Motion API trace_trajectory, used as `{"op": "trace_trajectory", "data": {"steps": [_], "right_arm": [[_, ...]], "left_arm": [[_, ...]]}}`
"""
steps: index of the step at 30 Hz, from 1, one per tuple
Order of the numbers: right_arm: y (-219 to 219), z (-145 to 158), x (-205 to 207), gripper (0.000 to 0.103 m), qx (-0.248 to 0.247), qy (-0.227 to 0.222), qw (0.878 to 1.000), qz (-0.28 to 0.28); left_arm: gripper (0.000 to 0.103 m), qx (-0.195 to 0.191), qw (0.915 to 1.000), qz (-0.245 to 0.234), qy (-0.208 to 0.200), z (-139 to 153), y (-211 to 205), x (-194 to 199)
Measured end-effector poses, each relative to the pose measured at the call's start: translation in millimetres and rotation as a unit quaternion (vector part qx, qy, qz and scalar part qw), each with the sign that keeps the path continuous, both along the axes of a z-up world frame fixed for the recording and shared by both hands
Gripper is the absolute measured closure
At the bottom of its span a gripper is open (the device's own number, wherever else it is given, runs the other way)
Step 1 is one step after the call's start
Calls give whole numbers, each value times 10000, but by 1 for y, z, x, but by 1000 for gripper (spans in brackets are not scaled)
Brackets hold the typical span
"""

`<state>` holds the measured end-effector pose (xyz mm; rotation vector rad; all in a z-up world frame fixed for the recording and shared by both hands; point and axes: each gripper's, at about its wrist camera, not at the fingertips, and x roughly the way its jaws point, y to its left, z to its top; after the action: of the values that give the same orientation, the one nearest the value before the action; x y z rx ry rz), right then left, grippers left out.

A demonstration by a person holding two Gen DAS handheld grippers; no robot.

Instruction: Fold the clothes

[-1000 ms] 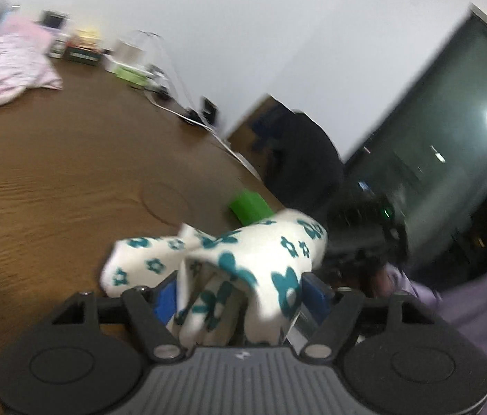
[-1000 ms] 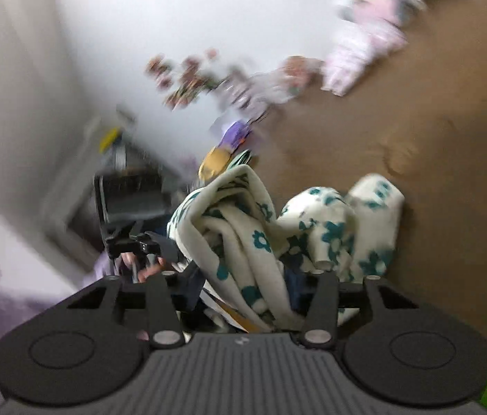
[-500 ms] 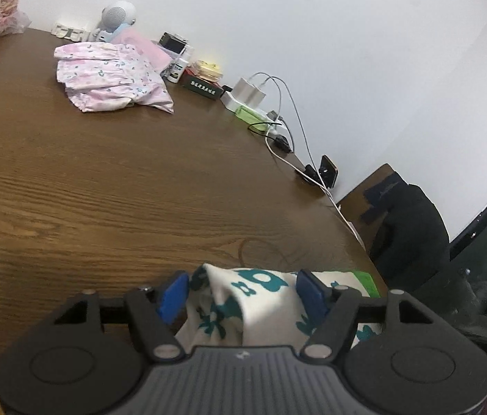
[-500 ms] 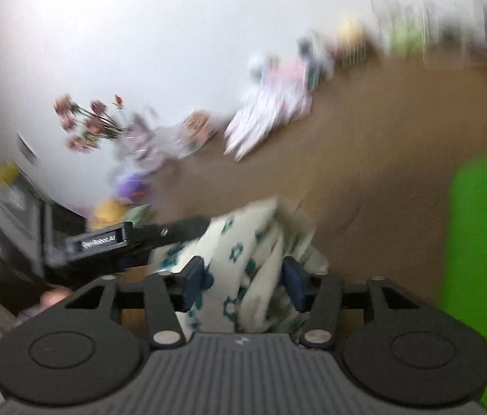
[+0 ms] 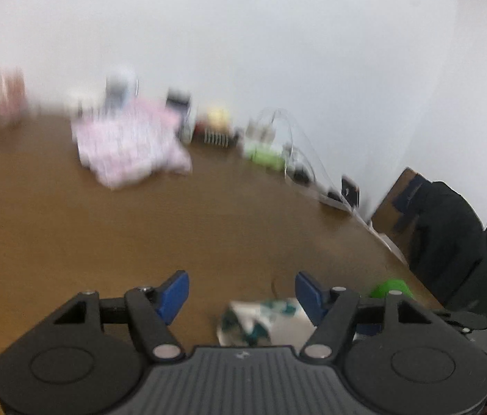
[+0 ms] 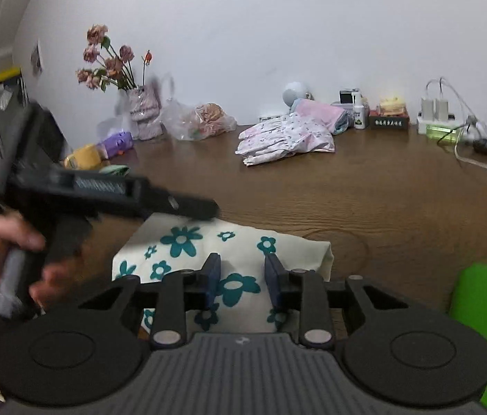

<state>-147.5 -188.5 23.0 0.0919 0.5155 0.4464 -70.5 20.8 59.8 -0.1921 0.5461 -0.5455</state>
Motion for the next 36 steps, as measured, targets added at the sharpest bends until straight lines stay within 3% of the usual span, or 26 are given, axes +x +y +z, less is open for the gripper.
{"op": "trace_trajectory", "data": {"steps": [4, 5, 7, 8, 11, 15, 19, 21, 23, 27, 30, 32, 33, 34, 36], "right_arm": [[-1, -4, -6, 75, 82, -46, 9999, -104], [0, -5, -8, 75, 74, -67, 9999, -136], [-1, -3, -10, 75, 35, -83, 9999, -129], [-2, -2, -11, 75, 14, -88, 9999, -120], [-4, 0, -15, 75, -50, -104, 9999, -93], [-2, -7, -18, 76, -86, -187, 9997, -122], [-2, -11, -17, 75, -64, -259, 9995, -169], [-1, -7, -15, 75, -102, -242, 9995, -195], [-1, -4, -13, 79, -139, -225, 9994, -222], [1, 3, -9, 99, -215, -191, 9992, -275], [0, -2, -8, 100, -234, -236, 9987, -397], [-5, 7, -11, 99, -70, -282, 9987, -414], [-9, 12, -15, 99, -27, -362, 9985, -405], [-13, 17, -20, 95, -5, -467, 9982, -387], [-22, 27, -28, 85, 40, -677, 9971, -352]], "left_arm": [[52, 204, 9980, -287, -525, 18, -21, -31], [57, 442, 9969, -363, -532, 13, -32, -36], [81, 813, 9956, -373, -261, -5, -46, -33], [80, 893, 9954, -337, -92, -14, -49, -30], [80, 361, 9986, -325, 189, -29, -37, -25], [80, 684, 9965, -465, -97, -42, -43, -30], [77, 433, 9976, -538, 105, -37, -31, -26], [76, 466, 9976, -516, -36, -29, -30, -31], [72, 460, 9974, -523, -189, -23, -30, -35], [71, 458, 9964, -524, -481, -13, -29, -43], [71, 456, 9967, -370, -552, -6, -20, -51], [65, 347, 9972, -274, -599, -1, -10, -59], [54, 320, 9972, -243, -629, -1, -6, -64], [43, 293, 9972, -211, -659, 0, -2, -68], [37, 246, 9970, -171, -713, 1, 5, -78]]}}
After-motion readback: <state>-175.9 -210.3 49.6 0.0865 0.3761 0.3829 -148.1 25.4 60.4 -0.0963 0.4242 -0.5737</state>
